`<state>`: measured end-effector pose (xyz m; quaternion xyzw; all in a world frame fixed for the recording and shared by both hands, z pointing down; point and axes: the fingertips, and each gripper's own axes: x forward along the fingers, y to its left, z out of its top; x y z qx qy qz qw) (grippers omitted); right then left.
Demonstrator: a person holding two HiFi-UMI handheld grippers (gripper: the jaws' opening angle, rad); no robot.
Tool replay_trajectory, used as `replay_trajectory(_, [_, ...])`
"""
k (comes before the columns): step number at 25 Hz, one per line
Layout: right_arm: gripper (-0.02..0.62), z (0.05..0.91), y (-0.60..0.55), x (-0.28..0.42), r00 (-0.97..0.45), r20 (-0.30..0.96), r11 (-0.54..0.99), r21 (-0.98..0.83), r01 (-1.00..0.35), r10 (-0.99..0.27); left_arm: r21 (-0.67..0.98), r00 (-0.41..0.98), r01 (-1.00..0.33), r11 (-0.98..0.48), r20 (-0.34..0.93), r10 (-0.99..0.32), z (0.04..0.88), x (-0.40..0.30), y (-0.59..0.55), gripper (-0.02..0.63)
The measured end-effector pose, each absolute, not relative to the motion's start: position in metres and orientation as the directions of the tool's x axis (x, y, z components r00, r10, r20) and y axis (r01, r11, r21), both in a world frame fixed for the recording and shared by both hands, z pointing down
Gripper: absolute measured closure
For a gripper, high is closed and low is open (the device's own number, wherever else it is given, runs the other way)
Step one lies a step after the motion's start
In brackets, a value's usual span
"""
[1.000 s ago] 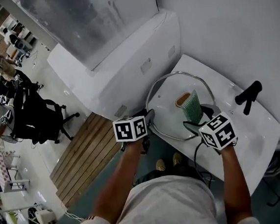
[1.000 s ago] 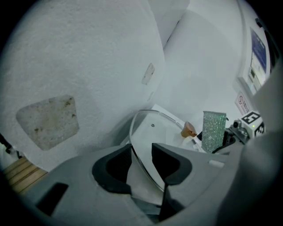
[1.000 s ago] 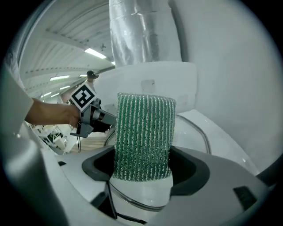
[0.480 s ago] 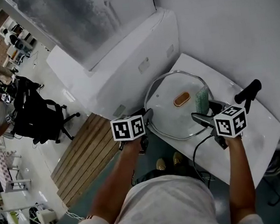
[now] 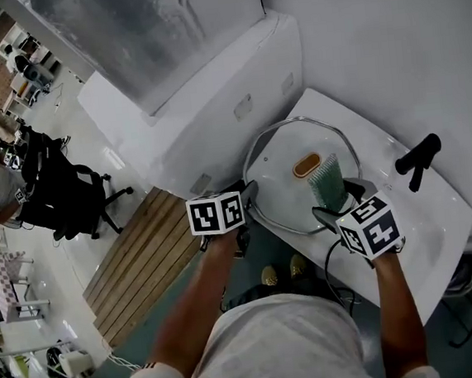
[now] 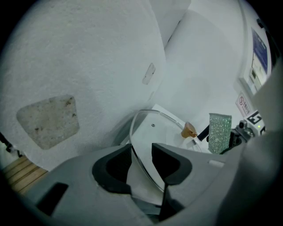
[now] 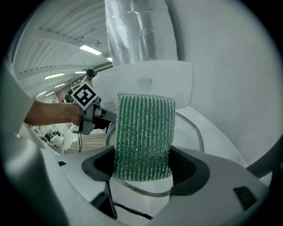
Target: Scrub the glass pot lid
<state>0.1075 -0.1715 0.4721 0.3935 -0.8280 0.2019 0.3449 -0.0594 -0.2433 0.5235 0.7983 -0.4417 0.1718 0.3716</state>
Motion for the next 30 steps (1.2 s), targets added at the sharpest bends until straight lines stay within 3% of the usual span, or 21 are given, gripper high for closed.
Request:
replay_trajectory(16, [0.247, 0.498, -0.149, 0.04, -0.353, 0.796, 0.692, 0.112, -0.713, -0.492, 0.448, 0.555, -0.83, -0.334, 0.601, -0.575, 0.524, -0.06, -0.243, 0.451])
replay_trajectory(30, [0.247, 0.505, -0.146, 0.068, -0.356, 0.772, 0.666, 0.114, -0.737, -0.527, 0.453, 0.562, -0.825, -0.338, 0.596, -0.573, 0.523, -0.06, -0.243, 0.451])
